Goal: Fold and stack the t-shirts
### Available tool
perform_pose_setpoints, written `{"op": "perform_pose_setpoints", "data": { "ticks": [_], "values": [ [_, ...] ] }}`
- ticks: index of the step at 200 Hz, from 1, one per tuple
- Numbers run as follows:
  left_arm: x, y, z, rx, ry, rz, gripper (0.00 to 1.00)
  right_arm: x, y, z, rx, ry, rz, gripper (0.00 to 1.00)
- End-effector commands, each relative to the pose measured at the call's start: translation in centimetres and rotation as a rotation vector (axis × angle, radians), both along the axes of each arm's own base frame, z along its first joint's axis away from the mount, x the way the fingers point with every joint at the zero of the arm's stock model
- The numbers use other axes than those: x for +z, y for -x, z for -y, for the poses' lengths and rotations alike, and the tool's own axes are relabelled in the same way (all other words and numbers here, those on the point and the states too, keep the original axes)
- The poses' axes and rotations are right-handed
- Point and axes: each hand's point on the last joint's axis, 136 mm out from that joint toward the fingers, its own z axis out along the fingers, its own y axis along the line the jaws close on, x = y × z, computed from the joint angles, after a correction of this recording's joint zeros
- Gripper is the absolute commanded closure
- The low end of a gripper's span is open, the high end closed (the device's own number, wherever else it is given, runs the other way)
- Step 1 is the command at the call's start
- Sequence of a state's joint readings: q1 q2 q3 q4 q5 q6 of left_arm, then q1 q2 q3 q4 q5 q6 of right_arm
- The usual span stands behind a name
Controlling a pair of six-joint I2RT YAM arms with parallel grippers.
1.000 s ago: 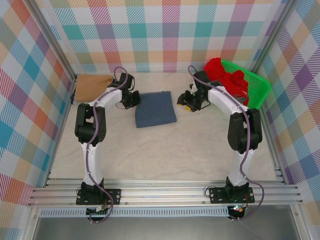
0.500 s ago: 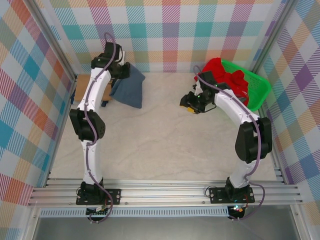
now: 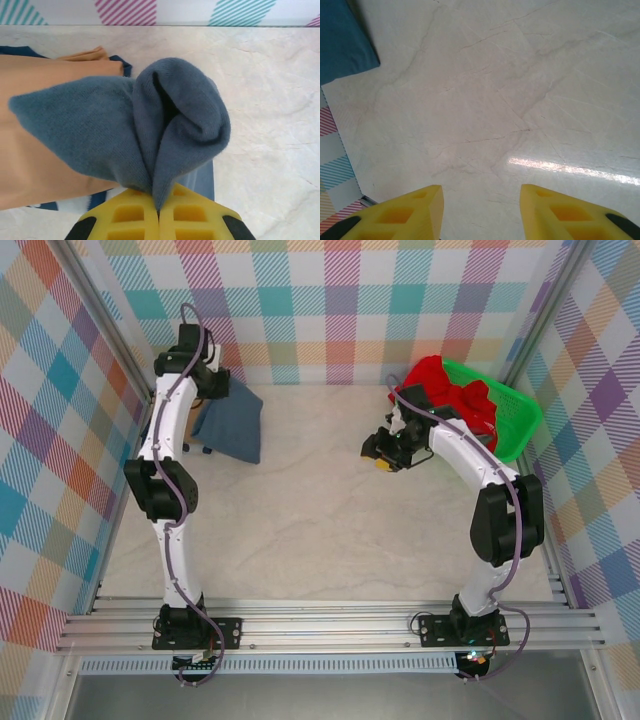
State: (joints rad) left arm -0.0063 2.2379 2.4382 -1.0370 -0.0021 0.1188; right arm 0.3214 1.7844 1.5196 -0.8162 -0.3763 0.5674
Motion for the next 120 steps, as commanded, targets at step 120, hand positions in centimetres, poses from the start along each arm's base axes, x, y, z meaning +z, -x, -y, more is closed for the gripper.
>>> {"op": "perform_pose_setpoints", "data": {
  "ticks": [120],
  "values": [
    [-1.1, -5.0, -16.1, 0.321, -0.006, 0.183, 1.00, -0.4, 2.8, -1.1, 0.047, 0.041, -0.081, 0.57]
  ]
}}
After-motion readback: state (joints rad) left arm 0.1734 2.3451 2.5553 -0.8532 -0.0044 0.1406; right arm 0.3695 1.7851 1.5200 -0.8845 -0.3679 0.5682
